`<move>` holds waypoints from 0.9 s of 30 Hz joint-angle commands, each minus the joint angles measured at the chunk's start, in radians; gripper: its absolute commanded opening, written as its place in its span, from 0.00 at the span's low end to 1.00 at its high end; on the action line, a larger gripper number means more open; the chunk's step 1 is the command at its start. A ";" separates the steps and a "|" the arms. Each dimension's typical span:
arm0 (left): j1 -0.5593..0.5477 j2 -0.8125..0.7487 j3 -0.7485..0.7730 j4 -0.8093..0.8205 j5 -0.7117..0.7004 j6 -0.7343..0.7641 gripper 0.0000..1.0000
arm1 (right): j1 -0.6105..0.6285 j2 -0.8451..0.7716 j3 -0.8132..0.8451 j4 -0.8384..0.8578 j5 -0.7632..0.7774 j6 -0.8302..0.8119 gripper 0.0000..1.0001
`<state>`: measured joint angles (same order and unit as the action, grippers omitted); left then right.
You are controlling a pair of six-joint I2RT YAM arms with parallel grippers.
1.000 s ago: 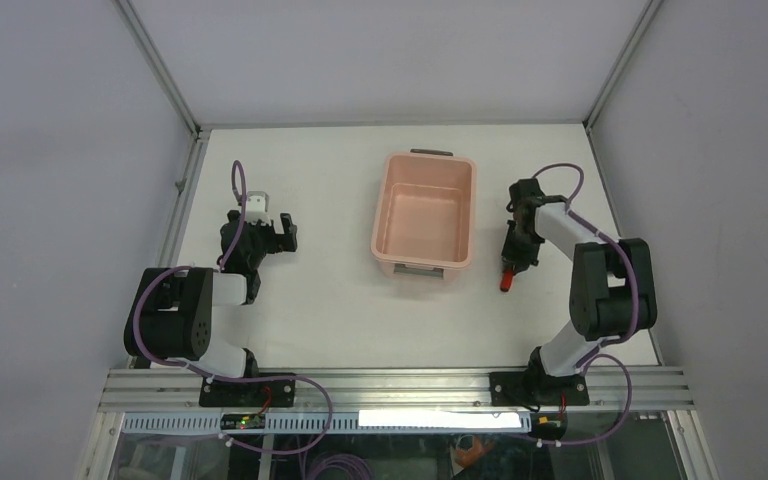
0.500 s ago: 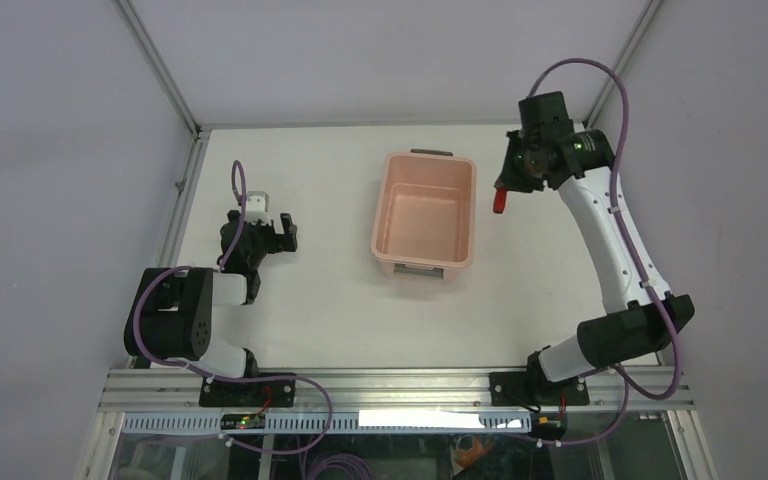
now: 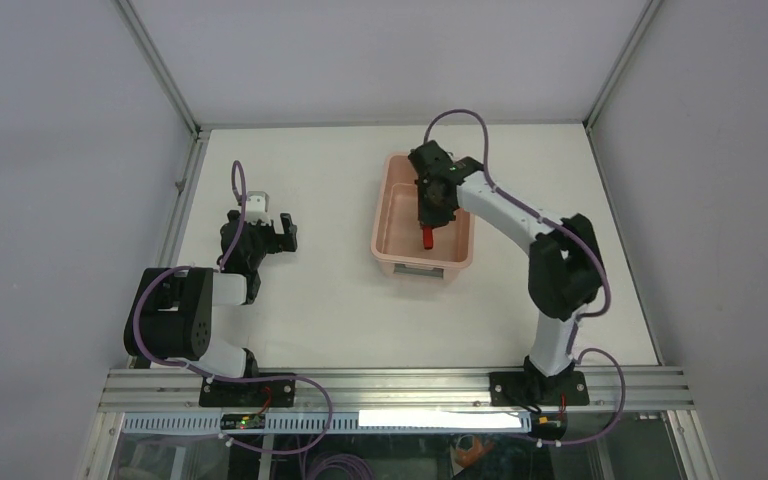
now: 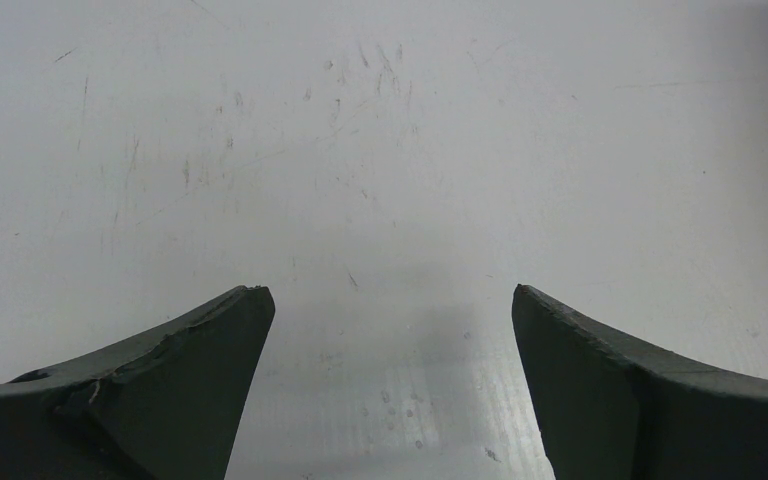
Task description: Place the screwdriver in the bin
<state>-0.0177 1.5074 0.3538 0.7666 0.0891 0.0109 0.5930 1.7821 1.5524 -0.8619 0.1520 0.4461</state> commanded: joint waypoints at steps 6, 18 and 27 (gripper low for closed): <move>0.010 -0.001 0.020 0.057 0.028 -0.009 0.99 | 0.061 0.195 -0.065 0.105 0.077 0.100 0.00; 0.010 -0.001 0.020 0.058 0.029 -0.008 0.99 | 0.073 0.146 -0.092 0.093 0.113 0.113 0.78; 0.010 -0.001 0.020 0.058 0.029 -0.008 0.99 | 0.104 -0.044 0.078 -0.043 0.188 0.019 0.99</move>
<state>-0.0174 1.5074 0.3538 0.7662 0.0895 0.0109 0.6884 1.9110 1.5242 -0.8658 0.2798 0.5175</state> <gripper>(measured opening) 0.991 0.988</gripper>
